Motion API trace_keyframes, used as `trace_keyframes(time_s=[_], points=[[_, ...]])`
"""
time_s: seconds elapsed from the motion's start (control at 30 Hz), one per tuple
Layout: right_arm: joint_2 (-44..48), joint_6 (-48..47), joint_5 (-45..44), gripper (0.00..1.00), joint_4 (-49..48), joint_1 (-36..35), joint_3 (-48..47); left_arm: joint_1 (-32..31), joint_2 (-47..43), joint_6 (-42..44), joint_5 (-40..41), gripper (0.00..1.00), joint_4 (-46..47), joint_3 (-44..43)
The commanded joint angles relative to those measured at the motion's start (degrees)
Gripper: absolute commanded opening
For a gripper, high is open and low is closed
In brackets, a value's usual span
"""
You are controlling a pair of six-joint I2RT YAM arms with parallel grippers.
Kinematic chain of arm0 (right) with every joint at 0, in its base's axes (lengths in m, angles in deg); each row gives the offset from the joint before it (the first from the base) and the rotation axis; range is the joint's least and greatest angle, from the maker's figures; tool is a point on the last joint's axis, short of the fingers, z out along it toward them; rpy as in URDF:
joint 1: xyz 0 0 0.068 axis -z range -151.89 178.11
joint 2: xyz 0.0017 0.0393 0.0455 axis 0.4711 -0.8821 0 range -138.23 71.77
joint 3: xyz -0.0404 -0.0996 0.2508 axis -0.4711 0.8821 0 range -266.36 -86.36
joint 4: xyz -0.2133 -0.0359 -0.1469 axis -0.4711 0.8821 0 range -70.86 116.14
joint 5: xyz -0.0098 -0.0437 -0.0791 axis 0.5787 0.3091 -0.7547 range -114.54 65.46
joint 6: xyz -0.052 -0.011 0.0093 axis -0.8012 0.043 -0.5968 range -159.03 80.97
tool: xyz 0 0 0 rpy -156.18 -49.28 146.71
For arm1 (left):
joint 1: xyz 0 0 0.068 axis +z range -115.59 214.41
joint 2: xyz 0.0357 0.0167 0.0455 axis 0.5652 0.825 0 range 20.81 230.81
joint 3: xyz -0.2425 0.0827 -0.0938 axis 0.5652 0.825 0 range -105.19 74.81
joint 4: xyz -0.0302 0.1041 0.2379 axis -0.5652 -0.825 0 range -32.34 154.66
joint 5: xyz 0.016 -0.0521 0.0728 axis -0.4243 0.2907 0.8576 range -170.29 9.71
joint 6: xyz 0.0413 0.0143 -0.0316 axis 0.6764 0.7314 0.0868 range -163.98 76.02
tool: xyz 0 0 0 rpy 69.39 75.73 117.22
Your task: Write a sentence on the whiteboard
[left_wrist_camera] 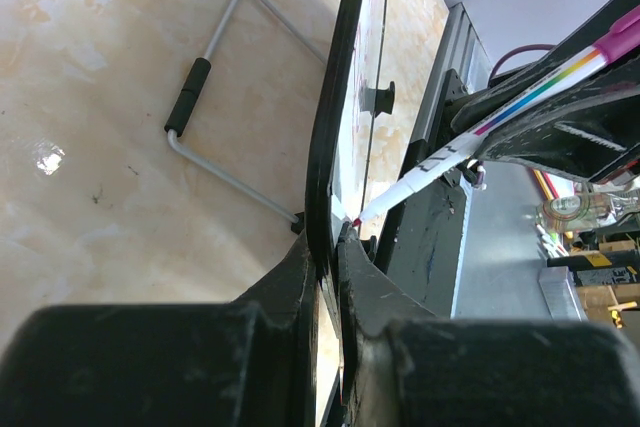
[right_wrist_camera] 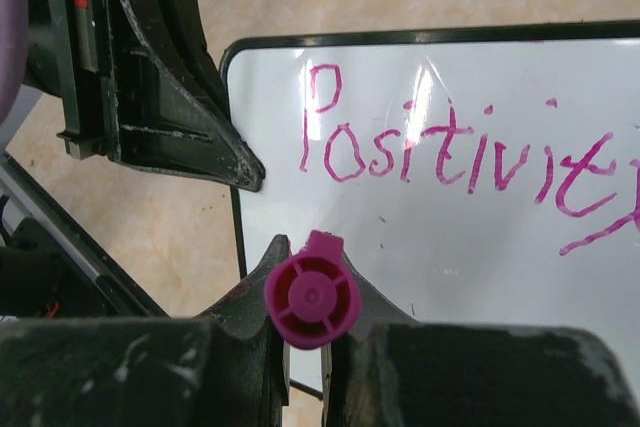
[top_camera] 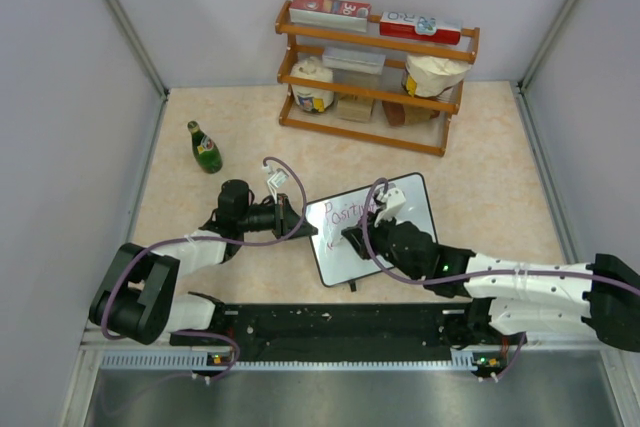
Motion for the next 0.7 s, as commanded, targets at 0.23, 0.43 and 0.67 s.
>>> trace_keyframes(time_s=[0.23,0.43,0.67], points=[[1.4,2.0,1.0,0.0,1.9,-0.1,3.6,-0.3,-0.1,5.5,4.4,0.0,-1.7,0.5],[1.3,2.3,3.1,0.0,1.1,0.0,4.4,-0.3,0.1,5.5,4.4,0.0,-1.7,0.5],[1.4,3.1,5.2,0.0,-0.4,0.0,3.6,-0.3,0.1,5.5,4.5,0.0,-1.6,0.5]])
